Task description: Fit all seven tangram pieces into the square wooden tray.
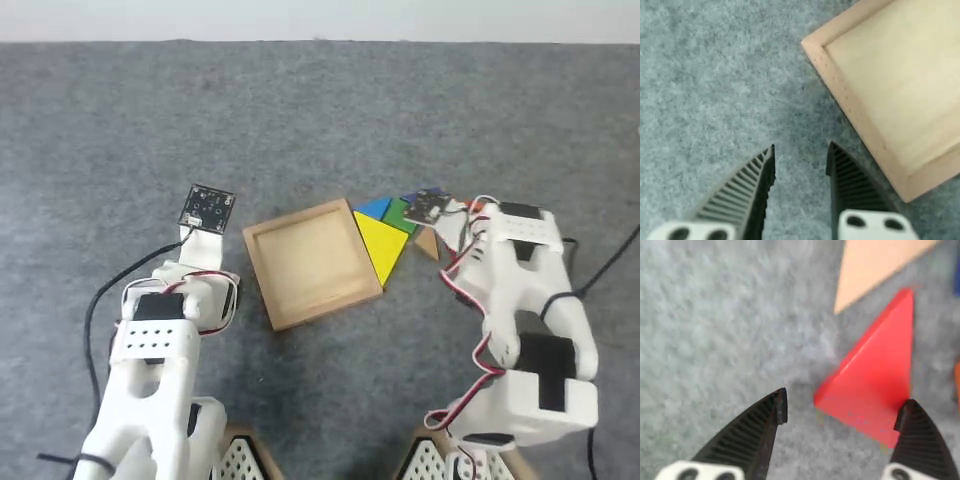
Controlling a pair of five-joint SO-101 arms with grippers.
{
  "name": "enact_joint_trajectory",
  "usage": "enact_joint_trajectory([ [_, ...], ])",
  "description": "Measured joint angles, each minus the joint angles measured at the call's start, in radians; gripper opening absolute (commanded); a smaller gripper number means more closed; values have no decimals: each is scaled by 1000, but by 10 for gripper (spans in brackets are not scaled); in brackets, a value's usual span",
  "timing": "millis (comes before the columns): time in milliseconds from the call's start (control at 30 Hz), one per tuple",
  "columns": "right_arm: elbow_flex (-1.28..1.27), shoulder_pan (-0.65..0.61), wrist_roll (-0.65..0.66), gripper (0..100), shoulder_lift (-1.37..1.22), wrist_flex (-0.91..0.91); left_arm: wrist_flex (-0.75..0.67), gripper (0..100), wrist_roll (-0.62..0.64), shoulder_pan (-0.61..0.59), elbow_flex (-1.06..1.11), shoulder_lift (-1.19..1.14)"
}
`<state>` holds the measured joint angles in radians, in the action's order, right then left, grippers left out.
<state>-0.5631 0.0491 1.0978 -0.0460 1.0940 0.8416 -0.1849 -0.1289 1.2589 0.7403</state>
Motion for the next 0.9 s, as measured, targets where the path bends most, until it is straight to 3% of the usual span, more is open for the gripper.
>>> enact_joint_trajectory([
  [333, -3, -18, -8, 340, 0, -3, 0, 170, 0, 0, 0, 0],
  [733, 0, -81, -198, 340, -2, 175, 0, 169, 0, -2, 0, 0],
  [800, -2, -89, -199, 340, 15, 184, 0, 169, 0, -2, 0, 0],
  [900, -2, -87, -95, 340, 37, 199, 0, 169, 0, -2, 0, 0],
])
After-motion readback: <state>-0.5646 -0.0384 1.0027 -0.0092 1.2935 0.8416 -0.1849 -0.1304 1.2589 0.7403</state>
